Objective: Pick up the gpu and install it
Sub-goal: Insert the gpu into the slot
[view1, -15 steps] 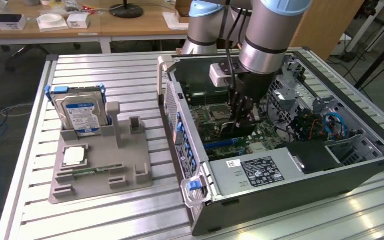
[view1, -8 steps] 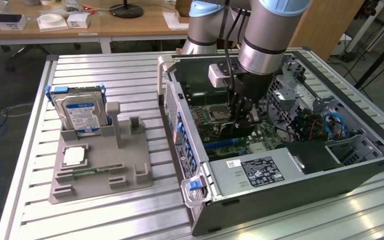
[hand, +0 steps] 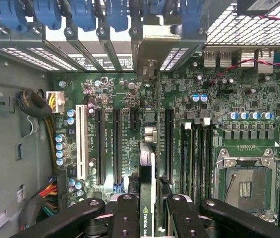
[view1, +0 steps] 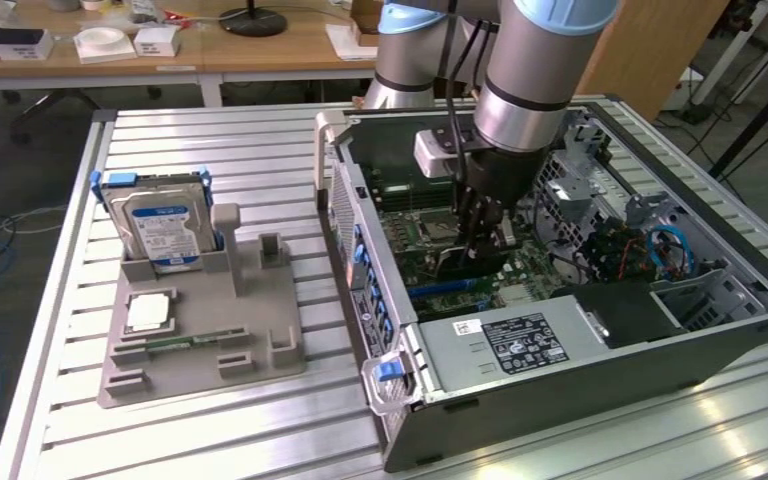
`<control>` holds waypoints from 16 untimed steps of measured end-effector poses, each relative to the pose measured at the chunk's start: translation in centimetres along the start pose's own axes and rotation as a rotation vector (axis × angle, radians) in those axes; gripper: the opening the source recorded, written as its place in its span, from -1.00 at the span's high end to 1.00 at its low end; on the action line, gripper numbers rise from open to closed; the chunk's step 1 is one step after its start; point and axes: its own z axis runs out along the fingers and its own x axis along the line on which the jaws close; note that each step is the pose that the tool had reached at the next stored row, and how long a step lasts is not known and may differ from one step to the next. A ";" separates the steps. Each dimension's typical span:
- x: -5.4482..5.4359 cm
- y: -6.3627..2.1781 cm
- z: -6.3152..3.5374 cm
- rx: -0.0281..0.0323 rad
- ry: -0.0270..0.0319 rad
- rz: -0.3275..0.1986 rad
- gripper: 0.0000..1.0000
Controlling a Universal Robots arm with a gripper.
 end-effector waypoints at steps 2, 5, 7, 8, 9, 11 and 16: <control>0.0 0.12 0.10 0.0002 -0.0002 0.000 0.47; 0.0 0.30 0.20 0.0004 -0.0001 0.000 0.47; 0.0 0.33 0.25 0.0005 -0.0003 0.000 0.47; 0.0 0.33 0.26 0.0005 -0.0002 0.000 0.47; 0.0 0.33 0.26 0.0005 -0.0001 0.000 0.47; 0.0 0.34 0.26 0.0005 -0.0002 0.000 0.47; 0.0 0.43 0.30 0.0006 -0.0003 0.000 0.47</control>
